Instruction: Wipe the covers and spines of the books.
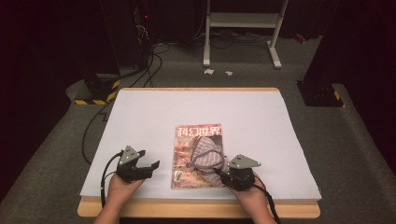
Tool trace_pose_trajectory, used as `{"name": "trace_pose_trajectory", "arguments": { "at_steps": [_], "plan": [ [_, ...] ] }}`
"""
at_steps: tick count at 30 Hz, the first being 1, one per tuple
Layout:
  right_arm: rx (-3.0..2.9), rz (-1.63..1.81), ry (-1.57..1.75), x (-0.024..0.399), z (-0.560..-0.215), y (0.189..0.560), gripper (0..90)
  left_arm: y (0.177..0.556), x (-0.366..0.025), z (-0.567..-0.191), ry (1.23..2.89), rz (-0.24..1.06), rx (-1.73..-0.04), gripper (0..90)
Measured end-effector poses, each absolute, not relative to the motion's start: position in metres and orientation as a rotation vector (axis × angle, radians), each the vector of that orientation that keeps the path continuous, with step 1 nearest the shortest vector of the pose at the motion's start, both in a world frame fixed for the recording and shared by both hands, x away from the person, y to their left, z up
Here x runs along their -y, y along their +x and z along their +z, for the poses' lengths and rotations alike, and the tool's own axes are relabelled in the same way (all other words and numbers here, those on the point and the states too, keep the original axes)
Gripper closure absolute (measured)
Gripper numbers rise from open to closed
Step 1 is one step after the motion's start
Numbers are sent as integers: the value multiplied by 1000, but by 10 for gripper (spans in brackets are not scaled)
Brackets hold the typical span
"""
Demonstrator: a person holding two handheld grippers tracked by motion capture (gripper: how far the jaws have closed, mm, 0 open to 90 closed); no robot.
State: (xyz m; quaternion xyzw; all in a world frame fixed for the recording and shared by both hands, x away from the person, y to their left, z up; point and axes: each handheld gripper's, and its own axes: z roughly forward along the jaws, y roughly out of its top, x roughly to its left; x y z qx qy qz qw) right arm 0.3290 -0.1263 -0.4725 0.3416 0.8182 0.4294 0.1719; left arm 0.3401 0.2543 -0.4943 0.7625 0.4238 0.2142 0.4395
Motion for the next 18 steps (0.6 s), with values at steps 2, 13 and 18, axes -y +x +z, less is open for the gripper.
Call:
{"name": "trace_pose_trajectory", "arguments": {
  "at_steps": [2,13,18],
  "plan": [
    [-2339,1206,969,125,-476,330,632,340,-254,-494,1894,530,-1055,225],
    [-2402,1128,984,120,-494,336,628,342,-253,-496,1910,522,-1057,225],
    [-2402,1117,986,118,-494,335,627,343,-254,-496,1906,518,-1064,226]
  ]
}}
